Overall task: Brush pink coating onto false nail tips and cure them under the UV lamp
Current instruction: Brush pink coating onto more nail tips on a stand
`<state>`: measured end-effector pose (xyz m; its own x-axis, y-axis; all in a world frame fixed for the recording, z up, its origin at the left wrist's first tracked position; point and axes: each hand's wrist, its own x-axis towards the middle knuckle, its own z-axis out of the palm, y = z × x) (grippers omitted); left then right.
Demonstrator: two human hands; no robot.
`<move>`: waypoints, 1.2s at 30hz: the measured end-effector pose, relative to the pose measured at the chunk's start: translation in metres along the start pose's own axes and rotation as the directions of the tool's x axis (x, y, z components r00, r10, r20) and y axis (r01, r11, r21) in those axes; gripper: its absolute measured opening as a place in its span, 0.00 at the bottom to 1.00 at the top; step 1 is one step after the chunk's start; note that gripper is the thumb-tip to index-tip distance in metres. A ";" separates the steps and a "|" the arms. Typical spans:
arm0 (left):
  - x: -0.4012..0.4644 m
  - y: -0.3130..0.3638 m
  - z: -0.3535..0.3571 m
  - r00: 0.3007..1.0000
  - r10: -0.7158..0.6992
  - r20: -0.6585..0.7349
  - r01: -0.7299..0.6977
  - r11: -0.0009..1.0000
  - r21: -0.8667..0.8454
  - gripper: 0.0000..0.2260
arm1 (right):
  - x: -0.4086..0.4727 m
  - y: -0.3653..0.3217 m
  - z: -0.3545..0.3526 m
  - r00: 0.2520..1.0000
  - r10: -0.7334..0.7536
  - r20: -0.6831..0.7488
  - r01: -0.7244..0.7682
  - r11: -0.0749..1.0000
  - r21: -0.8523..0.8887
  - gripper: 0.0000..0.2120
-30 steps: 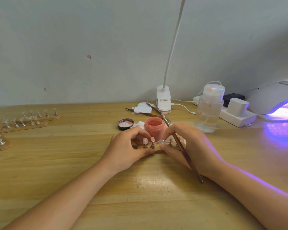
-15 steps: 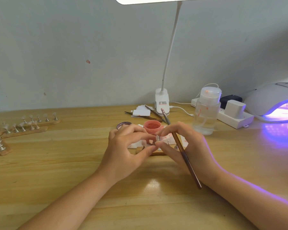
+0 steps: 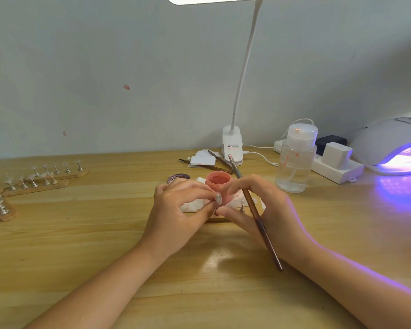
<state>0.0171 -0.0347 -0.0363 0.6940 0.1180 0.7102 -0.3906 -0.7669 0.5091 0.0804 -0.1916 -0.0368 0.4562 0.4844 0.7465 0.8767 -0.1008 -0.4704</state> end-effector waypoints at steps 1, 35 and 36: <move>0.000 -0.001 0.000 1.000 -0.012 -0.016 0.012 1.000 -0.009 0.06 | 0.001 -0.001 -0.001 1.000 0.025 -0.015 -0.025 1.000 0.010 0.13; 0.005 -0.011 0.000 0.982 -0.168 -0.083 0.157 0.980 -0.120 0.15 | 0.081 0.021 -0.003 0.878 0.472 -0.080 -0.478 0.874 -0.089 0.18; 0.005 -0.011 0.000 0.982 -0.170 -0.082 0.159 0.980 -0.122 0.16 | 0.081 0.023 -0.006 0.864 0.494 -0.102 -0.501 0.864 -0.057 0.19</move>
<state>0.0247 -0.0253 -0.0388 0.6986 0.2976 0.6506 -0.3459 -0.6556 0.6713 0.1380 -0.1595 0.0155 0.8424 0.2797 0.4606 0.5377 -0.3788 -0.7533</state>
